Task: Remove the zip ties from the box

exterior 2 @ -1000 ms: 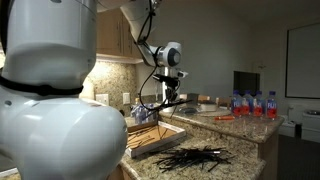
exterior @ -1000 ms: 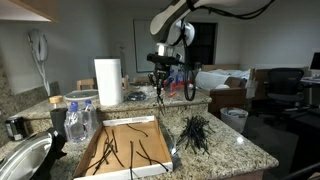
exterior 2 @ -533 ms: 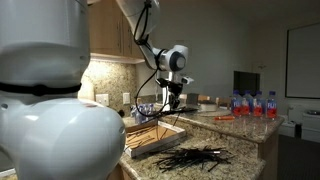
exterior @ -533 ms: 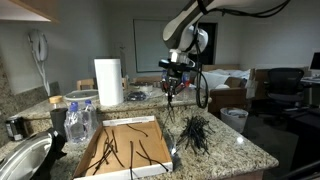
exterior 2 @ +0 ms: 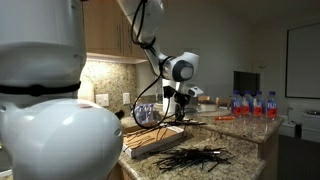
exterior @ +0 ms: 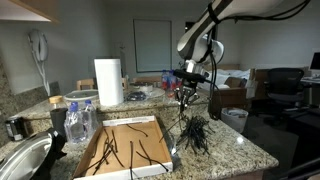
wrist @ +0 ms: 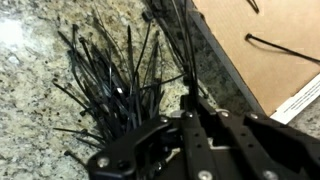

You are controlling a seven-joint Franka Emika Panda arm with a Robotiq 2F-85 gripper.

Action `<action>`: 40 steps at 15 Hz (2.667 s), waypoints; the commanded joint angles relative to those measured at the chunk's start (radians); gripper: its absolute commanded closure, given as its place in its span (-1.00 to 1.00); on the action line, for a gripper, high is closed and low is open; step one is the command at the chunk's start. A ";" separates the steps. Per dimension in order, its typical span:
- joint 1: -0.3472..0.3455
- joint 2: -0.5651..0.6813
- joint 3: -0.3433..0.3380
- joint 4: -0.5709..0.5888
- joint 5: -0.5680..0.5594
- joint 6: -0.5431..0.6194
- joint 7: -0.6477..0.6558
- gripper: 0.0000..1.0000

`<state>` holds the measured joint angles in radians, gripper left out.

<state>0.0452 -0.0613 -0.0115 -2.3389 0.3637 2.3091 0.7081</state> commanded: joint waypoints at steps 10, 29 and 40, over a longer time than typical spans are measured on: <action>-0.087 0.076 -0.072 -0.049 0.154 0.078 -0.222 0.87; -0.068 0.008 0.002 -0.115 0.161 0.216 -0.396 -1.00; 0.079 0.000 0.148 -0.008 0.028 0.145 -0.342 -1.00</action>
<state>0.0864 -0.1019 0.0927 -2.4080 0.4382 2.4761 0.3351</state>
